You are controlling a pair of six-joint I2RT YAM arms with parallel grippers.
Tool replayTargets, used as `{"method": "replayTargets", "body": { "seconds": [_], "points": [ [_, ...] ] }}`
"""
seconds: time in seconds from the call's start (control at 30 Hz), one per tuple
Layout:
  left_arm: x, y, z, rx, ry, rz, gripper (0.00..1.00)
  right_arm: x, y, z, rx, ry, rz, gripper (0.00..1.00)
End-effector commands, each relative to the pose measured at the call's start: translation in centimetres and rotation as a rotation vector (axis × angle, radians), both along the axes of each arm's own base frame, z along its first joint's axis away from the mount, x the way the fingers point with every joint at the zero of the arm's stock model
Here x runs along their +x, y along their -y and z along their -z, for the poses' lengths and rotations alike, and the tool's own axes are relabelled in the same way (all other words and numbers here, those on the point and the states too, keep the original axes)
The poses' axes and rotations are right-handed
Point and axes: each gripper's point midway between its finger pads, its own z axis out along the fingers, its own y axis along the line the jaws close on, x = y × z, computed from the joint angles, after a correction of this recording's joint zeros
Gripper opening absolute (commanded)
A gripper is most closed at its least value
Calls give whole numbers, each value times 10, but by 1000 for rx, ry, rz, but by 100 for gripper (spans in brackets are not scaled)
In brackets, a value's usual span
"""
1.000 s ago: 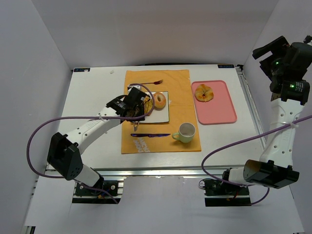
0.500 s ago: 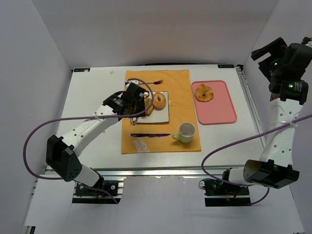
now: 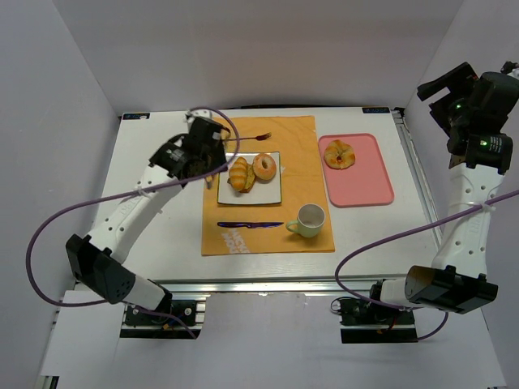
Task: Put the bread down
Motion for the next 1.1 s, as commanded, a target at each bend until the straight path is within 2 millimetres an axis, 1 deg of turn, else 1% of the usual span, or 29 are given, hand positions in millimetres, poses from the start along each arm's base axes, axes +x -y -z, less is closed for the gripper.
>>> {"method": "replayTargets", "body": {
  "seconds": [0.0,0.03,0.07,0.1,0.13,0.17,0.2,0.27,0.3,0.33,0.37,0.4,0.47,0.5,0.53,0.57,0.6,0.63,0.67,0.7,0.73,0.8,0.83,0.87,0.93,0.97,1.0,1.03,1.07],
  "points": [
    [43,-61,-33,-11,83,-118,62,5,-5,-12,-20,50,-37,90],
    [56,-74,-31,-13,74,-136,62,5,-6,-12,-17,50,-40,89],
    [79,-85,-26,-8,69,-163,62,8,-6,-10,-14,45,-46,89],
    [95,-118,-22,-4,65,-226,62,9,-7,-9,-14,43,-49,89],
    [112,-125,-28,-44,91,-229,62,12,-8,-8,-11,41,-56,89],
    [124,-134,-21,-55,77,-242,61,13,-8,-7,-11,38,-60,89],
    [141,-150,8,-60,19,-280,59,14,-8,-4,-6,32,-60,89],
    [163,-154,25,-88,3,-282,58,17,-10,-2,2,32,-68,89],
    [181,-158,44,-74,-23,-285,58,18,-12,0,7,28,-76,89],
    [191,-162,53,-62,-33,-289,58,20,-13,1,12,26,-80,89],
    [205,-167,46,-57,-7,-293,57,22,-15,3,16,20,-87,89],
    [216,-170,79,-42,-66,-301,57,23,-17,4,17,19,-96,89],
    [231,-180,95,-30,-76,-328,56,27,-21,11,20,-3,-114,89],
    [239,-183,98,-37,-66,-340,56,28,-24,17,20,-23,-126,89],
    [244,-184,120,-33,-94,-347,56,29,-25,20,18,-37,-129,89],
    [249,-186,126,-31,-88,-364,56,32,-25,29,15,-63,-140,89],
    [249,-208,135,-27,-97,-408,57,32,-26,39,20,-103,-145,89],
    [249,-212,153,-21,-125,-418,57,32,-26,43,18,-121,-149,89],
    [249,-220,161,-18,-132,-432,57,35,-25,53,5,-151,-155,89],
    [247,-225,168,-4,-143,-451,57,34,-25,58,0,-170,-158,89],
    [244,-228,179,3,-161,-456,58,34,-25,67,1,-198,-158,89],
    [237,-239,184,25,-176,-482,63,32,-24,73,-16,-222,-168,89],
    [233,-243,186,27,-185,-489,86,30,-24,77,-15,-240,-168,89],
    [231,-245,185,28,-188,-491,98,30,-25,78,-17,-243,-174,89],
    [224,-247,179,31,-200,-499,98,29,-27,77,-26,-241,-191,89],
    [226,-249,162,24,-173,-508,98,29,-28,77,-25,-239,-204,89],
    [225,-249,151,23,-162,-509,98,28,-29,74,-27,-233,-208,89],
    [220,-251,139,33,-166,-519,98,27,-31,71,-27,-226,-214,89],
    [222,-253,118,32,-131,-526,98,25,-34,69,-20,-223,-232,89]
  ]
}}
